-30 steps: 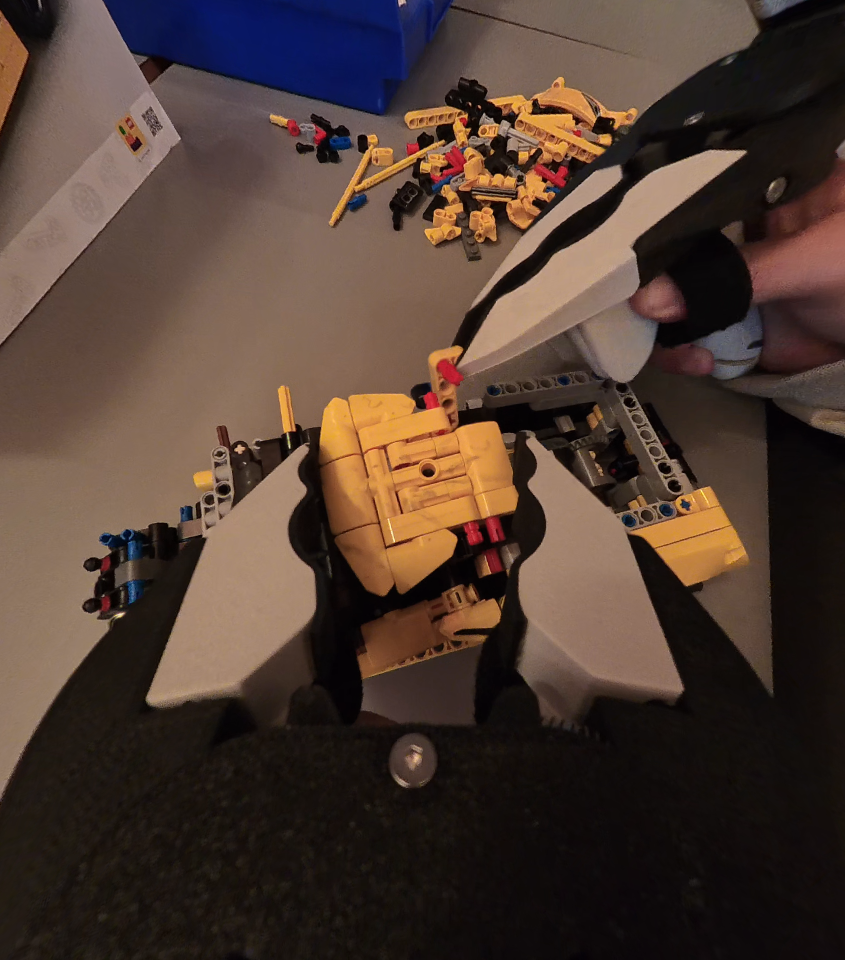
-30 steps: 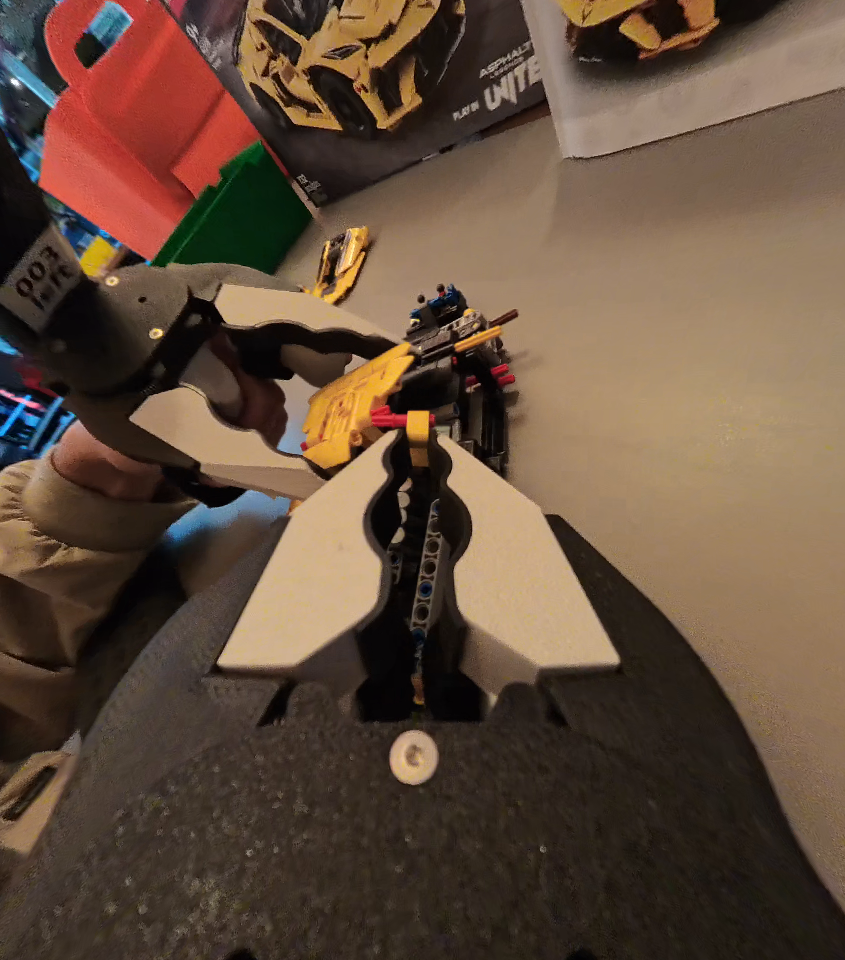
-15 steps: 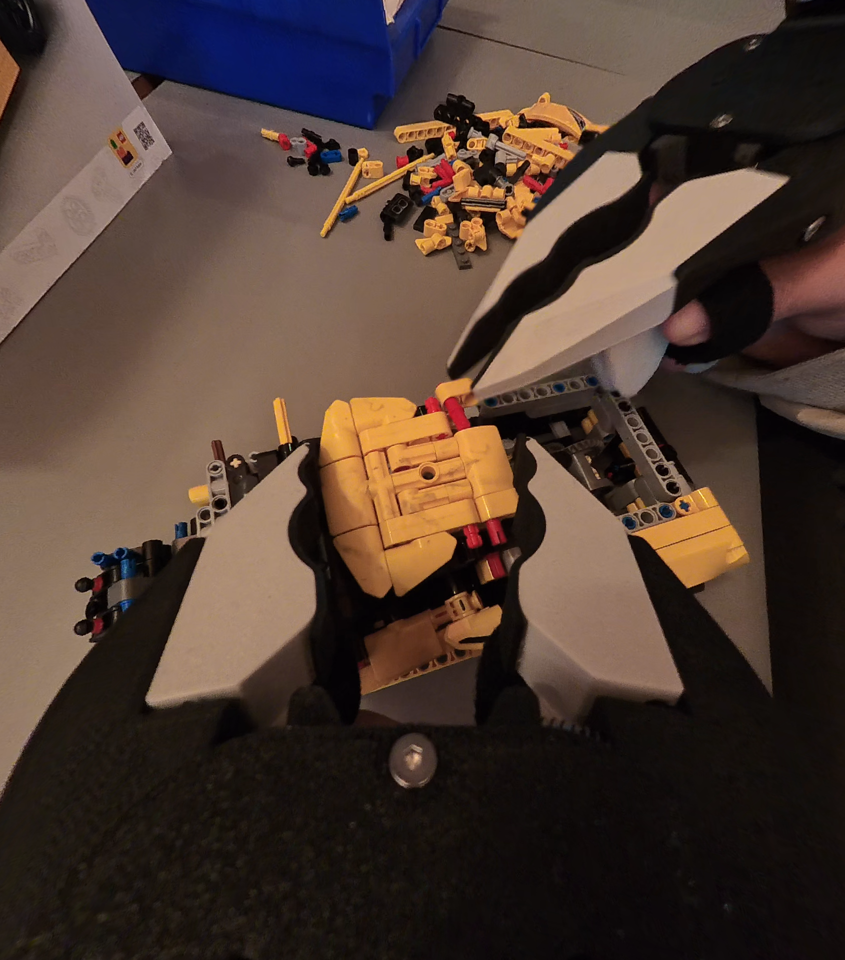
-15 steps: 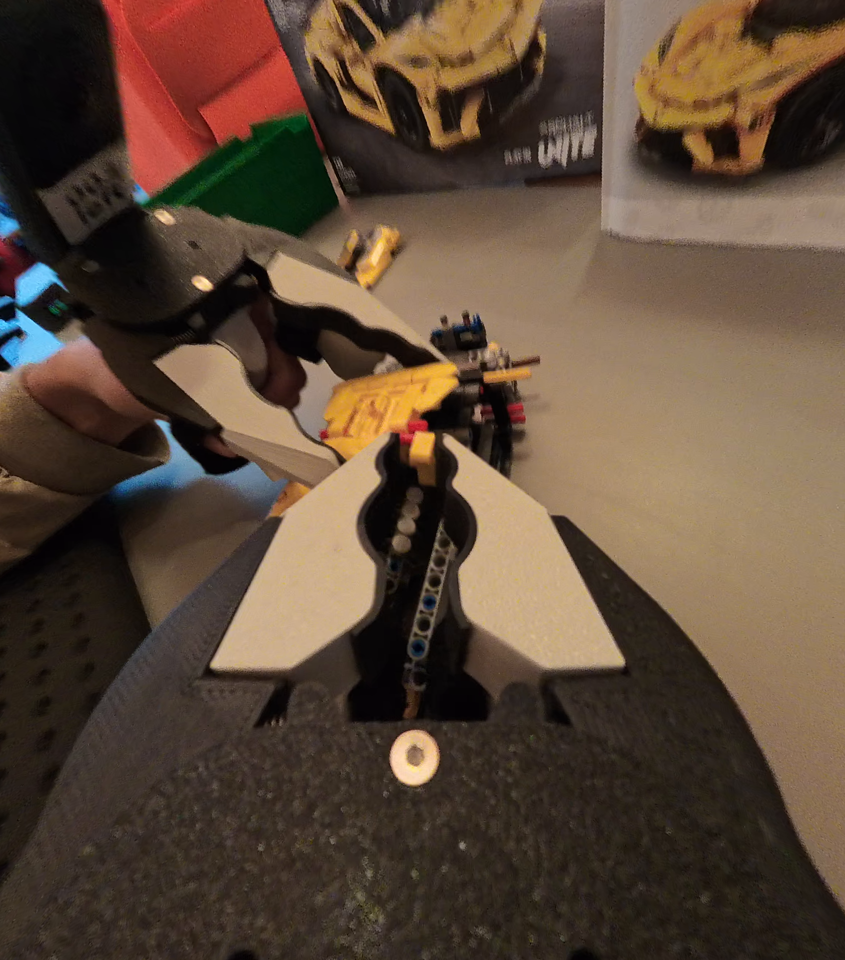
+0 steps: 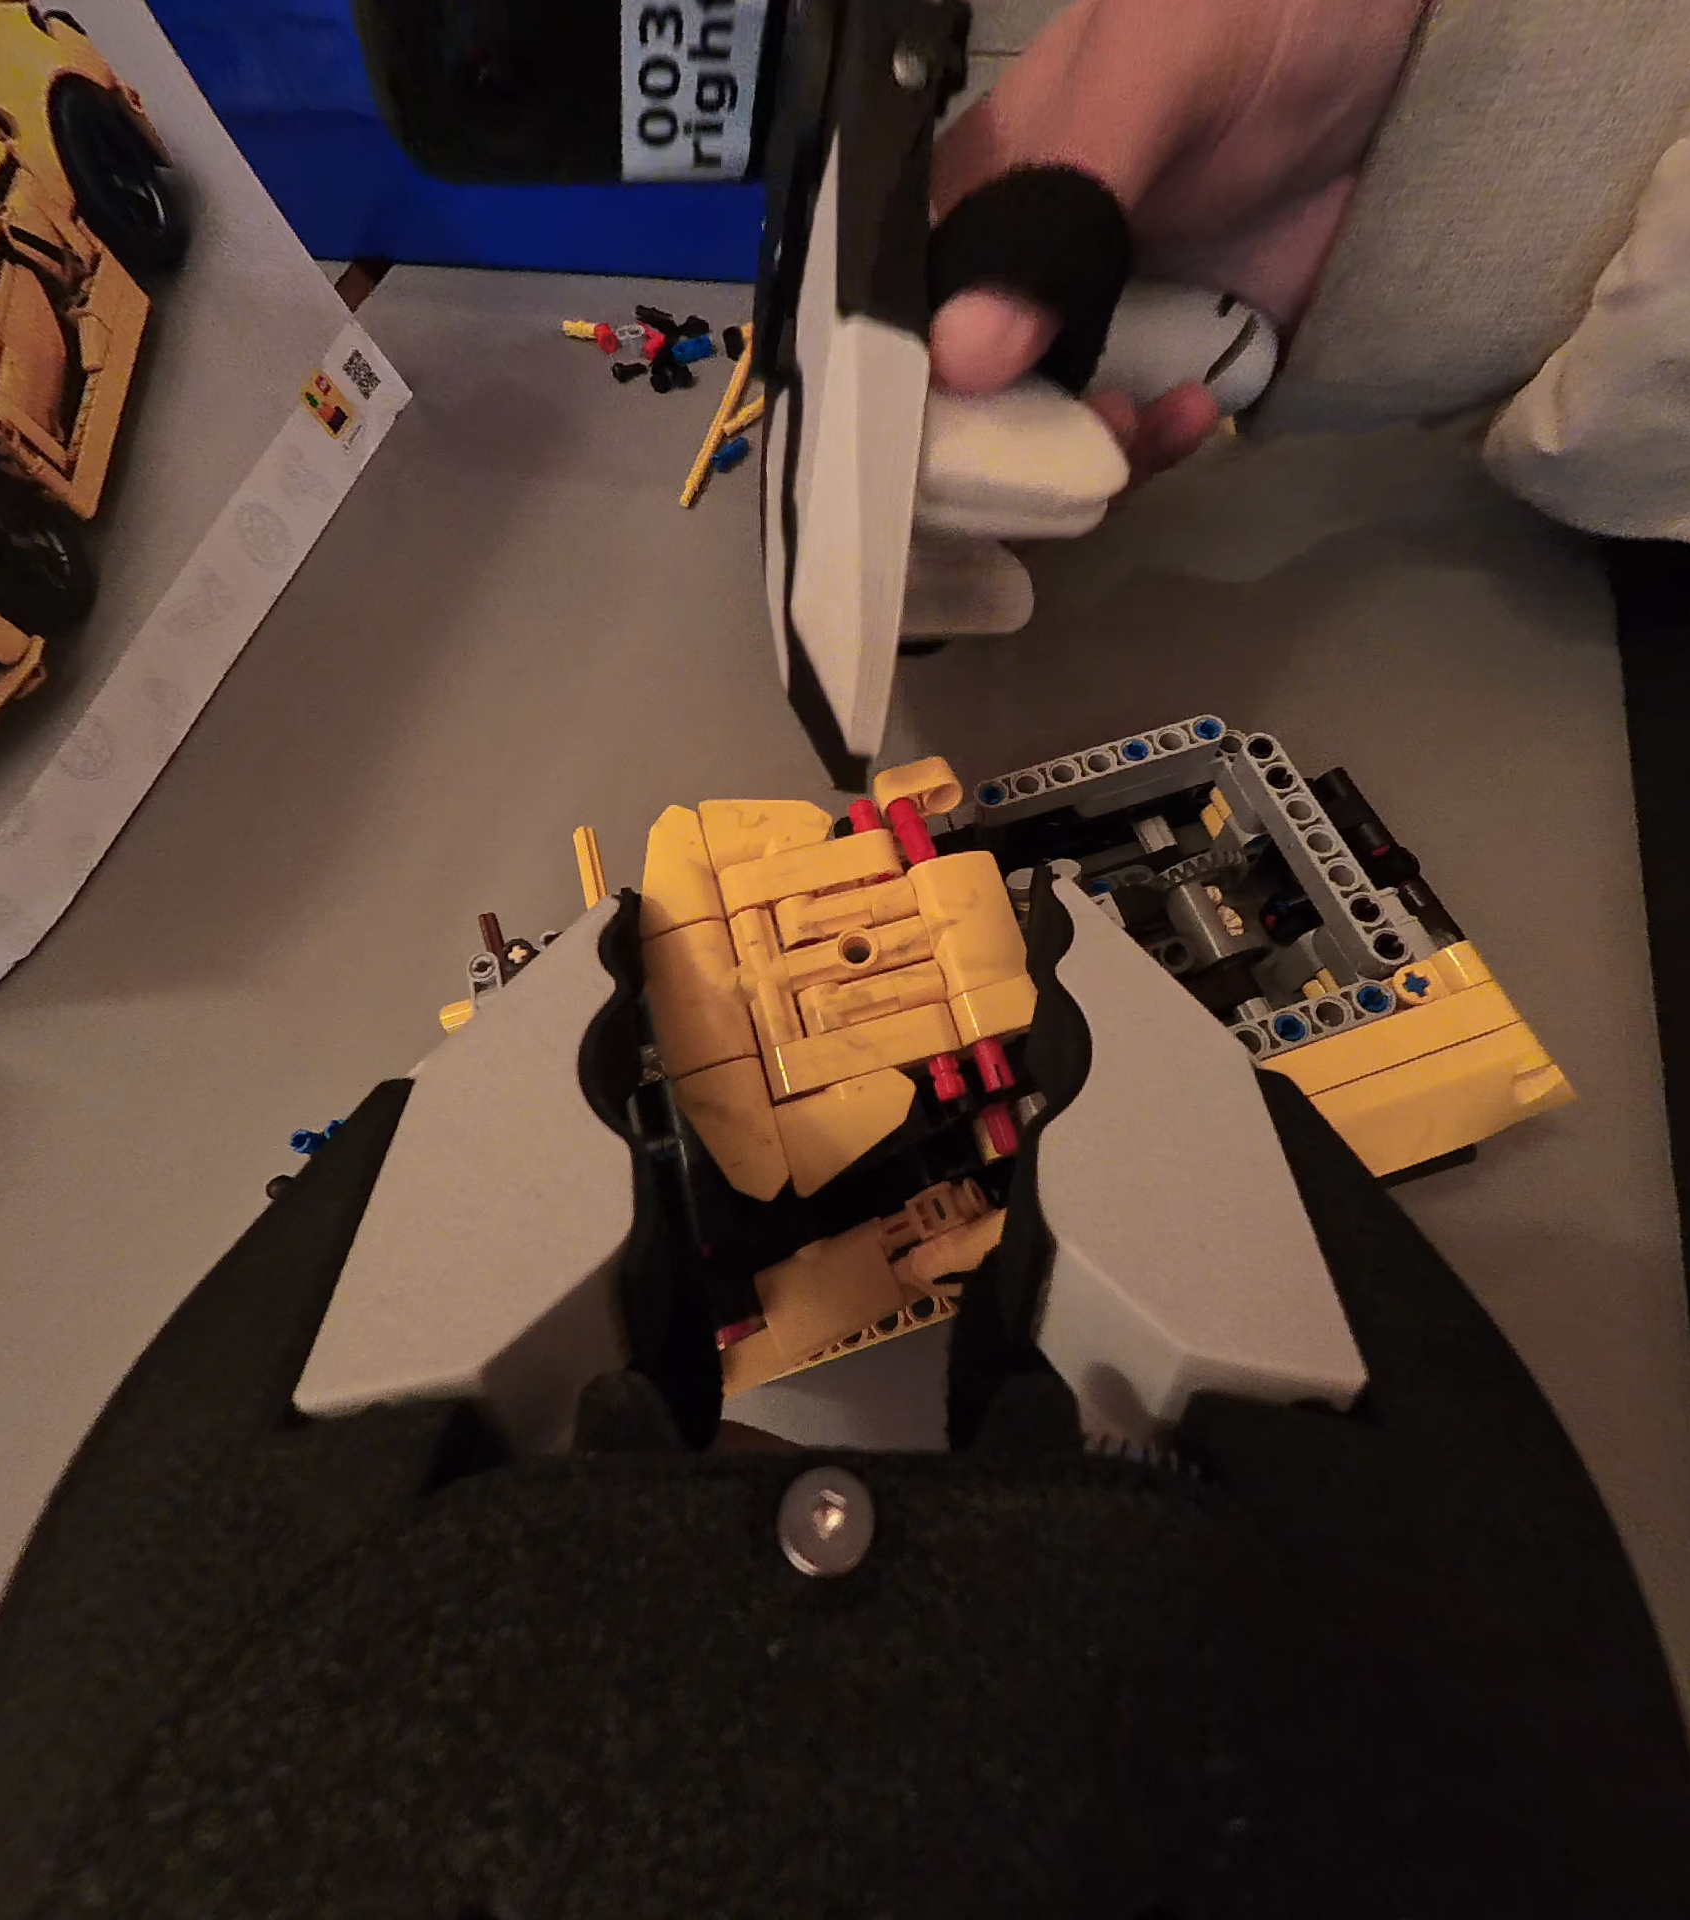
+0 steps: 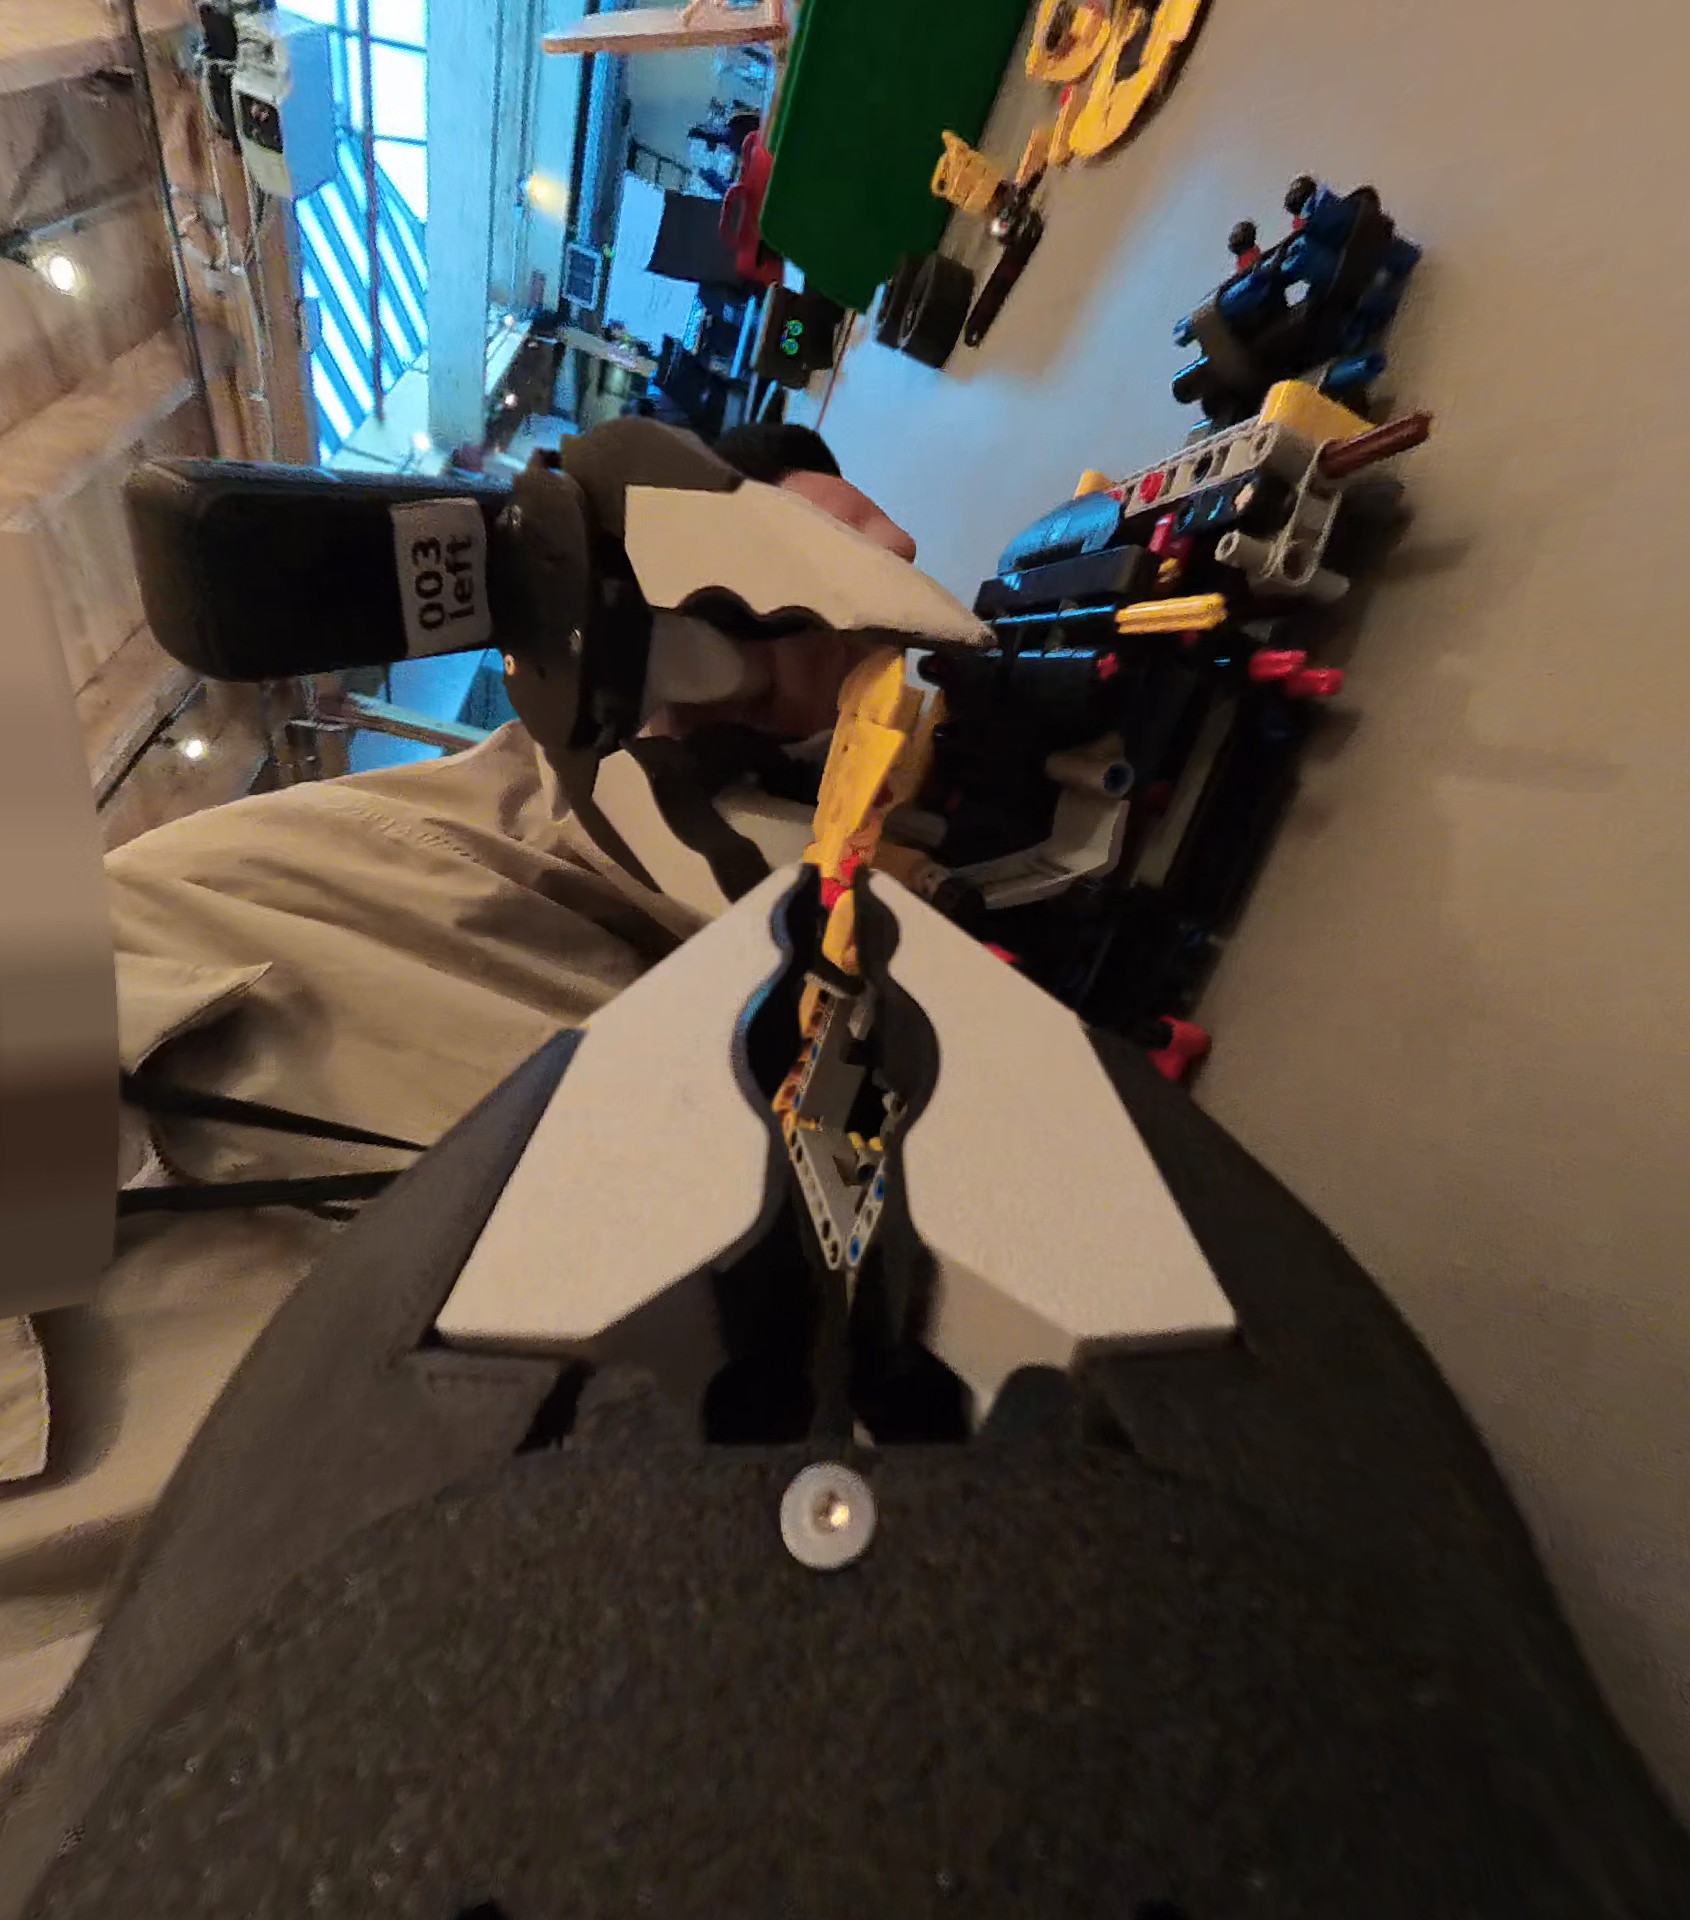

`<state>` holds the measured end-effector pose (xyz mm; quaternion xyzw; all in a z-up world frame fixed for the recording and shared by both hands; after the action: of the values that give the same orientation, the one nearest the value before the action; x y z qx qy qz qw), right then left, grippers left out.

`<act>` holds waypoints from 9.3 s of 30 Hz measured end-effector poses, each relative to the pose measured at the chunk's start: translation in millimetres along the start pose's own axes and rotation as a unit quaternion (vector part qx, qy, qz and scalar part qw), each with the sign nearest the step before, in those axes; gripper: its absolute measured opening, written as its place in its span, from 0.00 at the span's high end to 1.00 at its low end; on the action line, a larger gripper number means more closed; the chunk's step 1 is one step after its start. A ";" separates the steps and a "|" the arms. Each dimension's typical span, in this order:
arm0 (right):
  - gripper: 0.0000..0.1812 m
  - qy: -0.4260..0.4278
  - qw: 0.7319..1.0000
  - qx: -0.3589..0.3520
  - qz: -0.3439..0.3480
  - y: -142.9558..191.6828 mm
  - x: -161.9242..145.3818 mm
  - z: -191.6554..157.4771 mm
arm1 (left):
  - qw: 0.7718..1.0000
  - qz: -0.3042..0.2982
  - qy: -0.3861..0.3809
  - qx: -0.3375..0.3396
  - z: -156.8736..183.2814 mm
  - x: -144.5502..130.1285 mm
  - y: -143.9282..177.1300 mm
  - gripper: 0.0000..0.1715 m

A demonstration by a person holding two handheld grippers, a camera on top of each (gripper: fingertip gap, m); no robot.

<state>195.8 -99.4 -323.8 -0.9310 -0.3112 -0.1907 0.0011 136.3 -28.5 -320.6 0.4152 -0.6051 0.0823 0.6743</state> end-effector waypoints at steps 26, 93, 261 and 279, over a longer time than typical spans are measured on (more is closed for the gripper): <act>0.99 -0.036 0.997 0.061 -0.030 -6.7 -6.7 9.0 | 1.000 0.000 0.004 -0.015 5.5 0.1 -2.2 0.57; 0.90 0.345 0.857 -0.317 0.216 -0.5 -50.6 -25.6 | 0.996 0.039 0.062 -0.049 10.2 -0.6 -5.6 0.57; 0.90 0.262 0.938 -0.007 0.225 -13.2 -64.3 -75.7 | 0.961 0.203 -0.176 -0.071 63.0 42.1 49.8 0.98; 0.99 0.193 0.695 -0.630 0.288 207.1 -72.4 10.1 | 0.995 0.085 0.031 -0.050 26.3 8.8 22.5 0.89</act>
<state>266.4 -307.1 -334.7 -0.7001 0.1722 -0.5084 -0.4709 105.0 -34.9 -304.5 0.3251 -0.6201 0.1219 0.7035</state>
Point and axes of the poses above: each gripper's, where its closed fingertips meet, y back along the fingers, x out of its top, z = x × y across the jaws, the point moved 5 cm from there along y, back along the fingers, and after that the axes turned 6 degrees about z, right-handed, at the moved point
